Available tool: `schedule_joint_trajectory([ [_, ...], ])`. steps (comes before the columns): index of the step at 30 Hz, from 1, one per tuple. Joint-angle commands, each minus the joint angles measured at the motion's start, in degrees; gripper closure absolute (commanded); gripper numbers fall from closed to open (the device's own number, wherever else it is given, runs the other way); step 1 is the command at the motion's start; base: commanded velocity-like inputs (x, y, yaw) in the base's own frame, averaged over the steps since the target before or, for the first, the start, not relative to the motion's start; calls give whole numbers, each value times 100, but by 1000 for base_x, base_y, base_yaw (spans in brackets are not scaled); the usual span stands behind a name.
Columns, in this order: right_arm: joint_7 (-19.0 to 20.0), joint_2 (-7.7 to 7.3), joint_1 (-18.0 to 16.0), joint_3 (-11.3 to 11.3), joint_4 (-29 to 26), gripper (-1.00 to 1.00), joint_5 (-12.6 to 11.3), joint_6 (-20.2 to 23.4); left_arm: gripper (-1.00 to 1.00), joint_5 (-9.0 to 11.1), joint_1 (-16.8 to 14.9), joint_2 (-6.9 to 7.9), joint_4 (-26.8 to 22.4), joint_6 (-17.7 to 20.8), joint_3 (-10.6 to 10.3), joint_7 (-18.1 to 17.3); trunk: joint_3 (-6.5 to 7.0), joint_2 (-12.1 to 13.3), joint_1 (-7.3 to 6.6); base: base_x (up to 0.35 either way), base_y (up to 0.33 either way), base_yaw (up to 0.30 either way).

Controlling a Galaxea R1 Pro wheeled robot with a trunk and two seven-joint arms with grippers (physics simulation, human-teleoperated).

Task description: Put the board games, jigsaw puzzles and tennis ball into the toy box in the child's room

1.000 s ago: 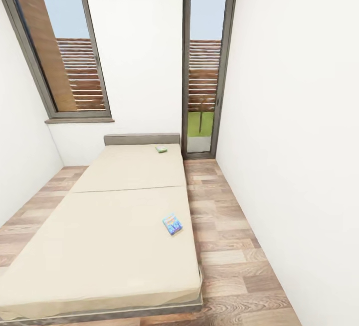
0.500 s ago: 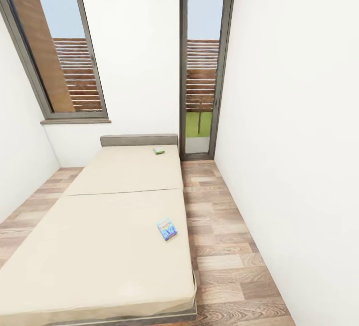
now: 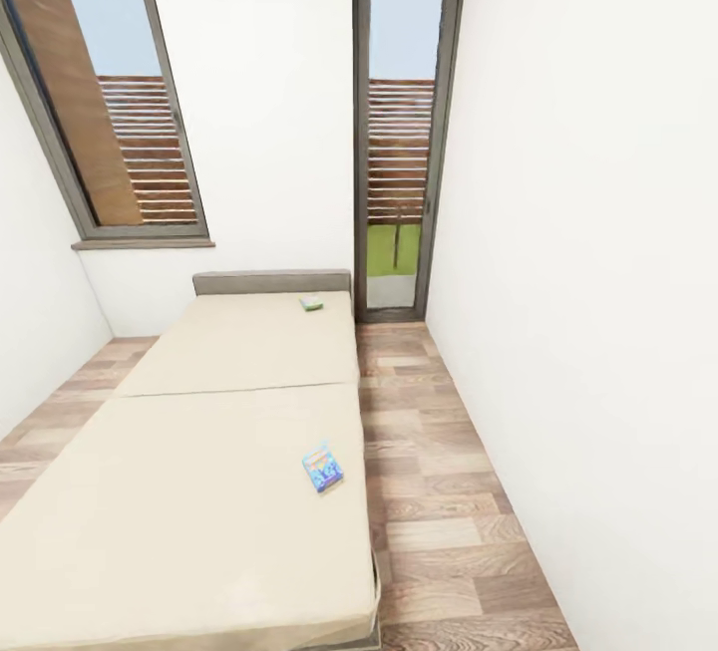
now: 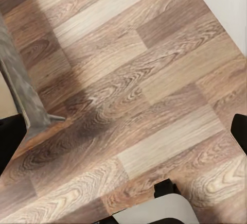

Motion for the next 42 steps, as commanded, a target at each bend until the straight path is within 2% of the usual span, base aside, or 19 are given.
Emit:
schedule_joint_trajectory([
  [1,31,2,-3,-16,-5,-100,-43,33,-100,43,-4,-2,3,2,21,-46,-12,-12,6,225,-221,0],
  [15,32,9,-3,-13,-7,-100,-43,24,-100,39,-6,-2,39,-6,23,-46,-12,-12,6,232,-230,2],
  [24,50,2,-3,-13,-6,-100,-43,27,-100,35,-8,-2,155,-15,27,-46,-12,-12,6,226,-223,115],
  [42,57,2,-3,-13,-7,-100,-43,25,-100,35,-6,-2,161,-14,28,-46,-12,-12,6,93,-83,8],
])
